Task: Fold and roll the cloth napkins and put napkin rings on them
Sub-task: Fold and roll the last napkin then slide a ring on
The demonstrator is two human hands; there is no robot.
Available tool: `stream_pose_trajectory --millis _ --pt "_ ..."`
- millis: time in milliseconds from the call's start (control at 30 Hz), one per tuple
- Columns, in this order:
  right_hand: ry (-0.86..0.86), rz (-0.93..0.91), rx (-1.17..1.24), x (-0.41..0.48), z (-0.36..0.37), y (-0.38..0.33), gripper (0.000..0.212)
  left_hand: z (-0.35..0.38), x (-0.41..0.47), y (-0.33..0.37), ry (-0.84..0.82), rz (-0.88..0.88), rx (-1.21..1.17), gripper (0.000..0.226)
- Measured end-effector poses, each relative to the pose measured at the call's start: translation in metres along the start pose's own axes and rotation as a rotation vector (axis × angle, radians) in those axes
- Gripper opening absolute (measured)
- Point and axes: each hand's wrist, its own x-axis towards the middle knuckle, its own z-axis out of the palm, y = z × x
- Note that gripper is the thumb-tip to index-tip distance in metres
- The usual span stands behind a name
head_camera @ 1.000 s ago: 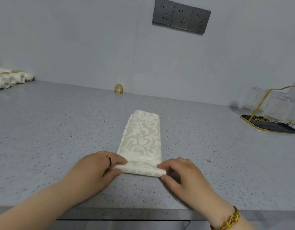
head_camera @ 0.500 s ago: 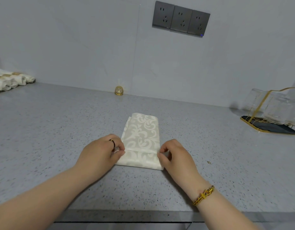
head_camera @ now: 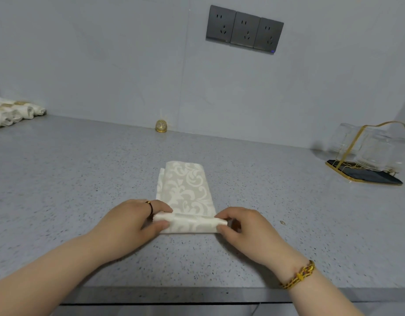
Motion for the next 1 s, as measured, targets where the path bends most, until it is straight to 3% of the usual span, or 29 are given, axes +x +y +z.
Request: stream_pose_trajectory --millis 67,133,200,333,400,433,500,567,733,867,1000 --pt "-0.061 0.082 0.187 0.002 -0.002 -0.001 0.010 -0.003 -0.004 0.004 -0.015 -0.112 -0.219 0.011" --pt "-0.087 0.125 0.287 0.005 0.003 -0.003 0.012 -0.001 -0.004 0.003 -0.021 -0.155 -0.319 0.014" --pt "-0.055 0.167 0.292 0.008 0.008 -0.007 0.012 0.001 -0.001 0.002 -0.013 -0.197 -0.250 0.012" --pt "0.036 0.182 0.005 0.014 0.017 -0.012 0.015 0.003 0.005 0.004 0.070 -0.201 -0.008 0.025" --pt "0.097 0.138 -0.153 0.015 0.021 -0.013 0.016 0.001 0.008 0.007 0.182 -0.115 0.104 0.025" --pt "0.143 0.118 -0.184 0.016 0.024 -0.014 0.014 0.002 0.009 0.006 0.242 0.013 0.175 0.021" --pt "0.283 0.004 -0.250 0.016 0.028 -0.013 0.011 0.003 0.010 0.008 0.236 0.177 0.220 0.003" --pt "0.316 -0.090 -0.261 0.011 0.028 -0.008 0.013 0.007 0.005 0.005 0.179 0.260 0.234 0.025" --pt "0.156 -0.247 -0.169 -0.009 0.022 0.009 0.032 0.011 -0.011 -0.005 0.139 0.312 0.248 0.070" --pt "0.028 -0.195 -0.065 -0.009 0.010 0.005 0.048 0.010 -0.012 -0.004 0.164 0.307 0.219 0.068" --pt "-0.018 -0.098 0.055 -0.003 0.001 -0.003 0.021 -0.001 -0.011 0.005 0.085 0.033 -0.023 0.072"
